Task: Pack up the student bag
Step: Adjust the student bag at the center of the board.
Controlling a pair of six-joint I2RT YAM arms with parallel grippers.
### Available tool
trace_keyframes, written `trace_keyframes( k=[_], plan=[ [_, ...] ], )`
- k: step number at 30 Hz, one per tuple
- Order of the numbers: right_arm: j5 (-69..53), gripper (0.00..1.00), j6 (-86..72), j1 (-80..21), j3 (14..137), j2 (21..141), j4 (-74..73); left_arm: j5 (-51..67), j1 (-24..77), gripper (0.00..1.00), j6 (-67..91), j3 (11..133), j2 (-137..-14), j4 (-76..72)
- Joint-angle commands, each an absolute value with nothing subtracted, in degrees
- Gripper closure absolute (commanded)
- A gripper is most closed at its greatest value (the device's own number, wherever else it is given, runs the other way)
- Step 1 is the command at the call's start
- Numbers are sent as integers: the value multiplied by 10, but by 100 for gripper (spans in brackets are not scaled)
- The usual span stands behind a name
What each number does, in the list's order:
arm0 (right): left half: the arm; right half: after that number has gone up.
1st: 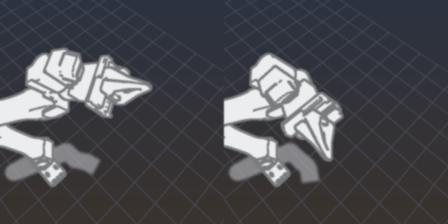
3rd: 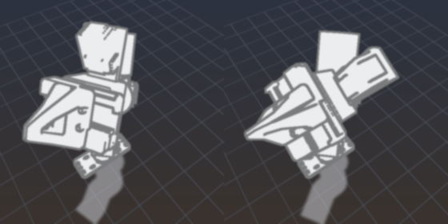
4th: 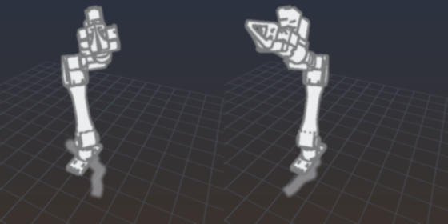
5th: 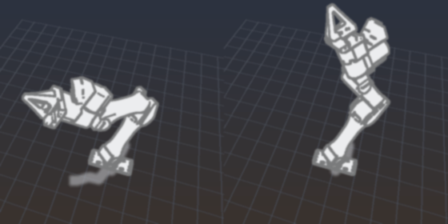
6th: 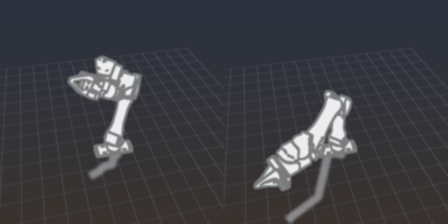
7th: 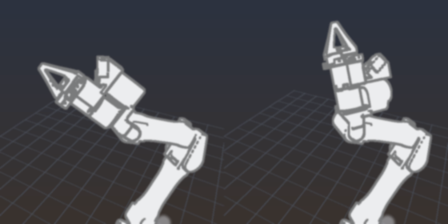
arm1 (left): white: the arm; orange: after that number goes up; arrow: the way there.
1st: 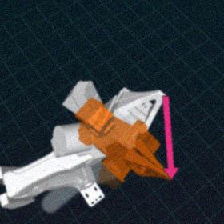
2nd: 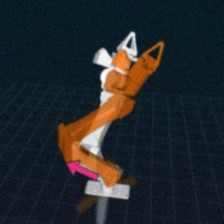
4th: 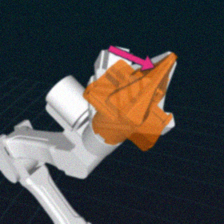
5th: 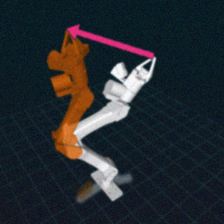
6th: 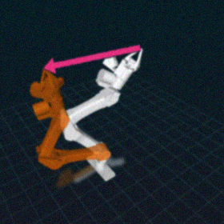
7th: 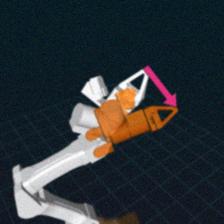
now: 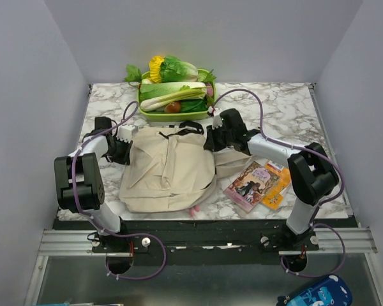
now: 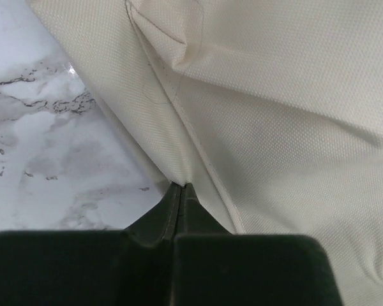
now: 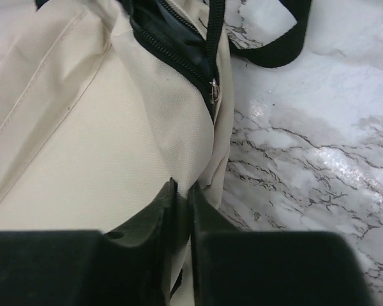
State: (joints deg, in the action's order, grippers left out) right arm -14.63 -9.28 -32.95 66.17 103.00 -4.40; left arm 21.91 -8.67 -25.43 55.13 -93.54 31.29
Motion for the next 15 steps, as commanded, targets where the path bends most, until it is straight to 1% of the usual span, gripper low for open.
trace_keyframes(
  k=[1, 4, 7, 10, 13, 15],
  plan=[
    [-192, 88, -103, -335, 633, 997, -20, 241, -88, 100, -246, 591, -976, 337],
    [-216, 94, -111, -336, 614, 967, -5, 237, -89, 100, -233, 615, -977, 329],
    [-240, 97, -123, -339, 578, 924, 19, 228, -89, 100, -206, 656, -977, 319],
    [-248, 97, -135, -359, 541, 883, 32, 237, -88, 100, -187, 704, -984, 318],
    [-218, 97, -154, -398, 513, 852, 21, 252, -81, 100, -164, 735, -997, 316],
    [-186, 93, -188, -431, 501, 844, 15, 247, -64, 100, -163, 744, -1005, 317]
  ],
)
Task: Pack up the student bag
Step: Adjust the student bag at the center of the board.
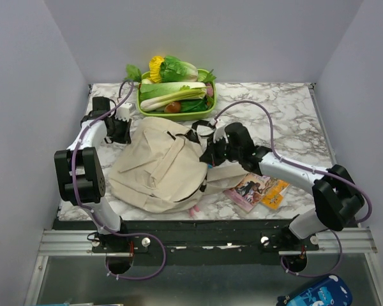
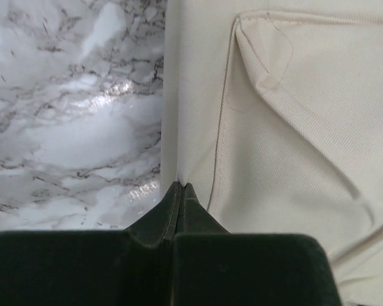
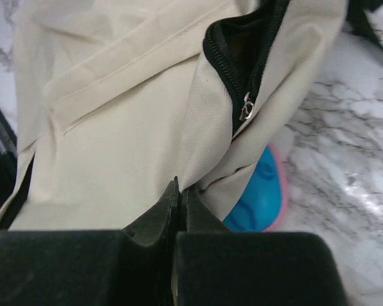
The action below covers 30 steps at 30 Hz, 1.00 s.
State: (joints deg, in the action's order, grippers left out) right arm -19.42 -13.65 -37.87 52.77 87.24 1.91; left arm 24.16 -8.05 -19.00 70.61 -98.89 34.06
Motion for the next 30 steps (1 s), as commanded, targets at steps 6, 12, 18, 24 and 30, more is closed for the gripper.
trace_keyframes(
  k=[6, 12, 18, 24, 30],
  plan=[
    [-149, 26, -233, -484, 483, 864, 4, 243, -29, 100, -162, 747, -1006, 309],
    [-48, 0, -186, -465, 540, 844, -62, 236, -25, 100, -177, 772, -995, 335],
    [-44, 7, -189, -404, 556, 838, -51, 249, -24, 100, -213, 785, -960, 389],
    [-62, 9, -191, -379, 565, 852, -46, 254, -25, 100, -238, 812, -947, 447],
    [-78, 17, -193, -372, 571, 884, 11, 234, -23, 84, -250, 833, -946, 476]
  ],
)
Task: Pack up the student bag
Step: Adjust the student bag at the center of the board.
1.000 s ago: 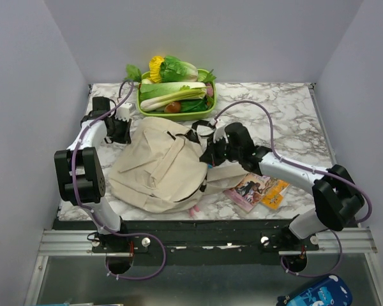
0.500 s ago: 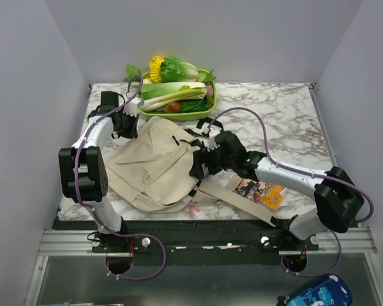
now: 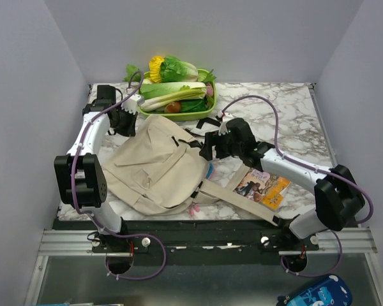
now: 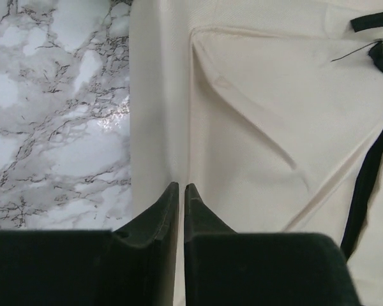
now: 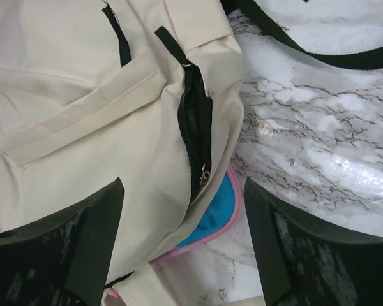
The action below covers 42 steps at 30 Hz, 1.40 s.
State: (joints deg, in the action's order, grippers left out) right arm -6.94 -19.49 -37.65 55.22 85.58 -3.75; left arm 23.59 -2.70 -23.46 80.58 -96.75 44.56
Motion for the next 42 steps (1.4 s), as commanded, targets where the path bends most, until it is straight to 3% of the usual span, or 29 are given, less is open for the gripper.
trace_keyframes(
  k=[1, 2, 5, 8, 14, 21, 25, 30, 34, 37, 42],
  plan=[
    [-83, 20, -194, -372, 574, 891, 19, 228, -24, 78, -251, 831, -947, 477],
    [-89, 21, -194, -372, 581, 903, 27, 206, -24, 64, -252, 821, -951, 470],
    [-95, 27, -197, -371, 589, 935, 44, 150, -23, 35, -252, 794, -954, 439],
    [-91, 32, -203, -370, 586, 948, 66, 139, -23, 27, -252, 779, -943, 422],
    [-86, 39, -221, -366, 573, 956, 112, 213, -2, 29, -252, 797, -935, 460],
    [-94, 43, -236, -362, 575, 967, 128, 247, 122, 30, -236, 795, -947, 439],
    [-94, 53, -243, -357, 570, 976, 128, 254, 158, 30, -220, 803, -978, 413],
    [-96, 57, -242, -355, 568, 991, 133, 253, 192, 27, -214, 811, -1015, 383],
    [-101, 71, -242, -354, 570, 995, 134, 216, 209, 27, -219, 802, -1041, 367],
    [-98, 80, -240, -354, 566, 985, 135, 191, 213, 32, -217, 781, -1054, 347],
    [-90, 82, -235, -354, 542, 950, 135, 166, 214, 44, -212, 748, -1065, 320]
  ],
)
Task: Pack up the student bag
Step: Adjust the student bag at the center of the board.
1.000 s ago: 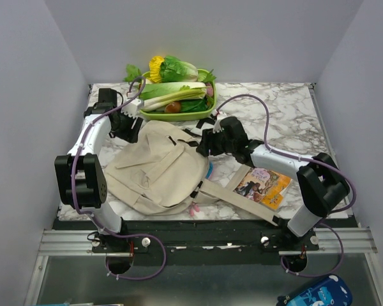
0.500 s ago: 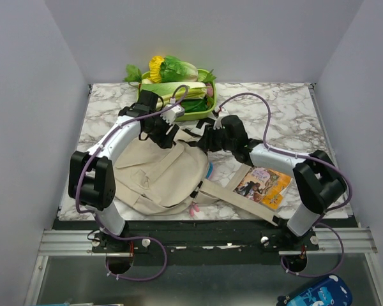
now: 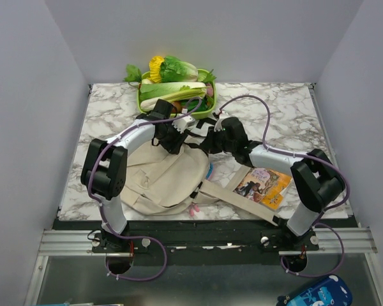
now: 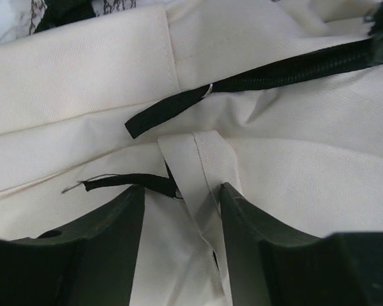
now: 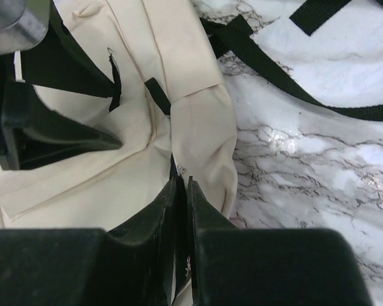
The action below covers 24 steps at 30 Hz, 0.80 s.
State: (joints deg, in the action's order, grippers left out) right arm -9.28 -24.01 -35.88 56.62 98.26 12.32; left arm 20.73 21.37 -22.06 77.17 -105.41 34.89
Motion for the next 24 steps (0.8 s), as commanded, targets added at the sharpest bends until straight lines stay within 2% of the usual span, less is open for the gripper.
trace_keyframes(
  k=[1, 2, 4, 5, 8, 14, 16, 20, 21, 22, 23, 24],
  plan=[
    [-89, 83, -233, -355, 538, 945, 135, 159, 214, 48, -210, 745, -1065, 314],
    [-86, 83, -232, -354, 533, 940, 135, 149, 214, 57, -209, 740, -1066, 307],
    [-82, 83, -229, -354, 517, 924, 135, 141, 214, 69, -207, 738, -1067, 302],
    [-81, 83, -228, -354, 512, 919, 135, 139, 214, 83, -204, 737, -1067, 297],
    [-85, 82, -220, -354, 492, 901, 135, 133, 214, 100, -198, 735, -1064, 289],
    [-69, 84, -211, -354, 461, 871, 135, 124, 212, 100, -188, 739, -1051, 287],
    [-62, 93, -210, -354, 458, 868, 136, 136, 212, 100, -184, 743, -1043, 297],
    [-55, 96, -210, -354, 447, 856, 141, 148, 211, 100, -180, 749, -1015, 315],
    [-52, 91, -205, -354, 440, 847, 148, 174, 211, 100, -195, 751, -1000, 332],
    [-52, 80, -200, -354, 441, 849, 149, 182, 211, 100, -197, 750, -996, 336],
    [-54, 59, -201, -354, 444, 850, 153, 188, 211, 100, -198, 748, -988, 340],
    [-59, 55, -201, -354, 447, 851, 155, 192, 211, 100, -198, 747, -987, 342]
  ],
)
